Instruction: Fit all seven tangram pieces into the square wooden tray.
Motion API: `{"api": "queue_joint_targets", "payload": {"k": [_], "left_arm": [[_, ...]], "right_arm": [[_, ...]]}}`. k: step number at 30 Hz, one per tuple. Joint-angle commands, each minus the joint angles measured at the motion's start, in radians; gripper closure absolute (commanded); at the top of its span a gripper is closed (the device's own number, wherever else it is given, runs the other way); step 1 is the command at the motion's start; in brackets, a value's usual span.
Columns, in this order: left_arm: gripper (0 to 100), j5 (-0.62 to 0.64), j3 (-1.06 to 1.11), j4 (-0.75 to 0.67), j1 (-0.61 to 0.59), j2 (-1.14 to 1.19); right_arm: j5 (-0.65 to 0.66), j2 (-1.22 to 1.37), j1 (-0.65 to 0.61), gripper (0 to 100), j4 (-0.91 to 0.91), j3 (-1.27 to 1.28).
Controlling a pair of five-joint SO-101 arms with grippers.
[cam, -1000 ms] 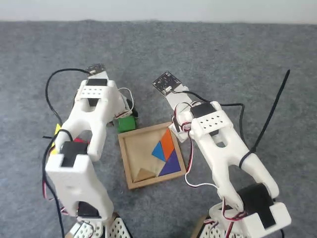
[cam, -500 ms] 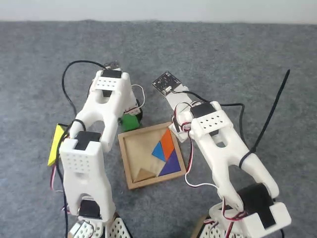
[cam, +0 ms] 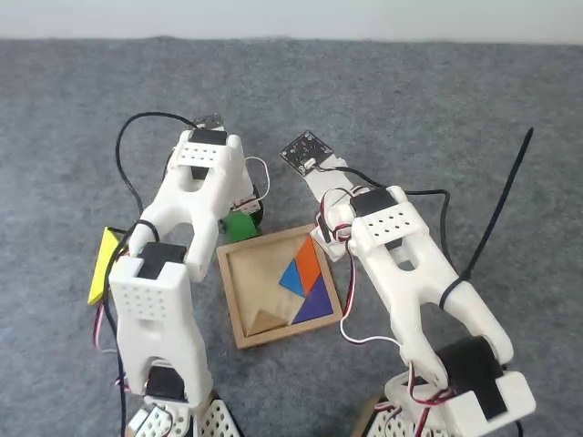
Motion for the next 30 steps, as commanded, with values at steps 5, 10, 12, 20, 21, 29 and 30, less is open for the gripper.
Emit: {"api": "queue_joint_targets", "payload": {"k": [5, 10, 12, 20, 21, 29, 30], "left_arm": [[91, 0.015, 0.099, -0.029, 0.008, -0.161], [91, 0.015, 0.111, -0.037, -0.02, -0.216], [91, 0.014, 0.113, -0.052, -0.038, -0.232], [91, 0.02, 0.134, -0.041, -0.052, -0.319], [91, 0.02, 0.151, -0.038, -0.052, -0.341], [91, -0.055, 0.464, -0.163, -0.04, -0.597], [91, -0.081, 0.507, -0.193, -0.029, -0.631]], "right_arm": [[-0.005, -0.018, 0.013, 97.6, -0.016, -0.029], [-0.005, -0.018, 0.013, 97.6, -0.016, -0.029], [-0.005, -0.018, 0.013, 97.6, -0.016, -0.029], [-0.005, -0.018, 0.015, 97.6, -0.016, -0.029], [-0.005, -0.018, 0.015, 97.6, -0.016, -0.029], [-0.018, -0.021, 0.068, 97.6, -0.018, -0.04], [-0.04, -0.021, 0.076, 97.6, -0.015, -0.048]]}}
